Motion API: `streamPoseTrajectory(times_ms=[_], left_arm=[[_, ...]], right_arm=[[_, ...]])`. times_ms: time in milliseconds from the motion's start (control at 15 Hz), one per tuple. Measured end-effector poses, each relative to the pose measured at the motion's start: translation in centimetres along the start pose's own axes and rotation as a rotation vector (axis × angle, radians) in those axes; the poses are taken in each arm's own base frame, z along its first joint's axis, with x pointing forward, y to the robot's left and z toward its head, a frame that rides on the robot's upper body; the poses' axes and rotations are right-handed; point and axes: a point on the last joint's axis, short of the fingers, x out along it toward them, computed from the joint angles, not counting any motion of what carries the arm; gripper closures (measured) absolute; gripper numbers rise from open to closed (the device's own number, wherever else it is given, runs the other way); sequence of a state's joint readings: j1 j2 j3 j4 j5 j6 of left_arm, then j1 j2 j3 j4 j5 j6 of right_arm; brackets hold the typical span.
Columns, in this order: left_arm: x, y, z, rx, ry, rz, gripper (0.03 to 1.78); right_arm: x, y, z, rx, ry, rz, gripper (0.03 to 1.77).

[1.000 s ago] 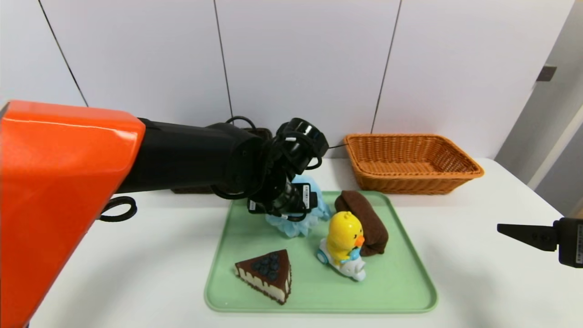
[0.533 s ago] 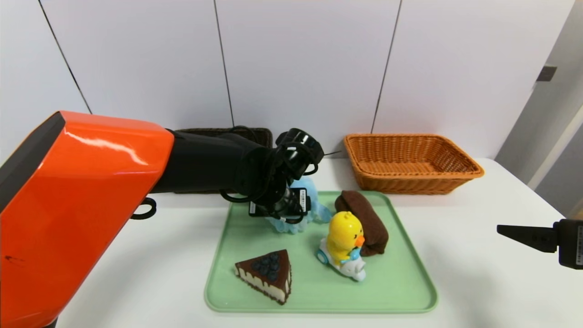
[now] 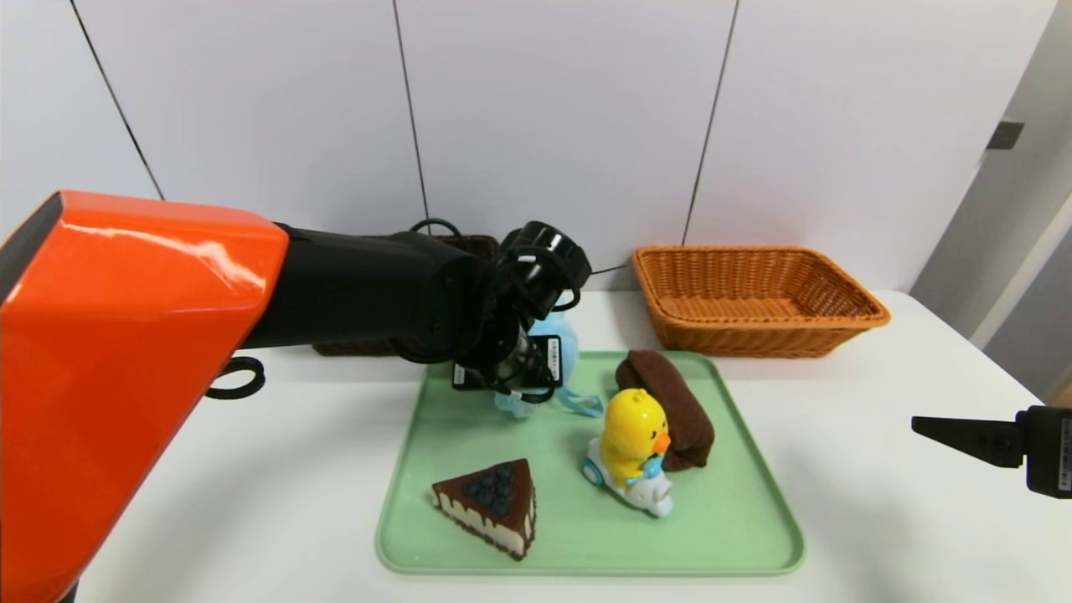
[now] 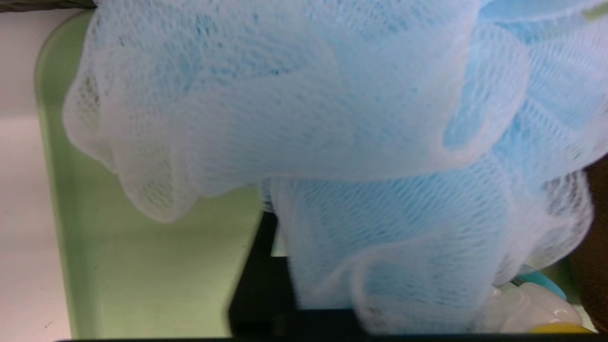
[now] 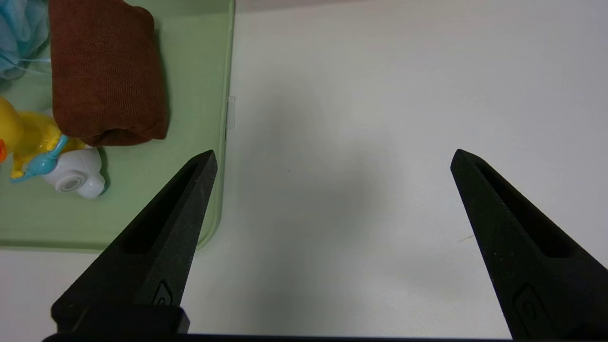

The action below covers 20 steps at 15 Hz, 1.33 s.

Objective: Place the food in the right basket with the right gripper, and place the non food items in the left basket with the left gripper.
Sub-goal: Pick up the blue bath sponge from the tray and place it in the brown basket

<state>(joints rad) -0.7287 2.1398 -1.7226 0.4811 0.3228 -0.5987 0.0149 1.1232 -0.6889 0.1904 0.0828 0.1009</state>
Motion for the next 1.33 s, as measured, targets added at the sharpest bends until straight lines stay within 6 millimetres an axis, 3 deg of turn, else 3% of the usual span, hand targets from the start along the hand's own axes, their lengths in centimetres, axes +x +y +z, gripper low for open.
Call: streamPoseTrajectory(times_ms=[533,1333], left_arm=[[-6.1,1.4,0.8,-0.004,-0.035,-0.049,1.51],[-16.4,3.3,0.8,0.004,-0.124,-0.221,1.51]], right_arm=[[-0.3,0.2,0.6,-0.004,-0.022,0.052,0.10],[-3.1,1.9,3.0,-0.065,-0.143,0.252,0.10]])
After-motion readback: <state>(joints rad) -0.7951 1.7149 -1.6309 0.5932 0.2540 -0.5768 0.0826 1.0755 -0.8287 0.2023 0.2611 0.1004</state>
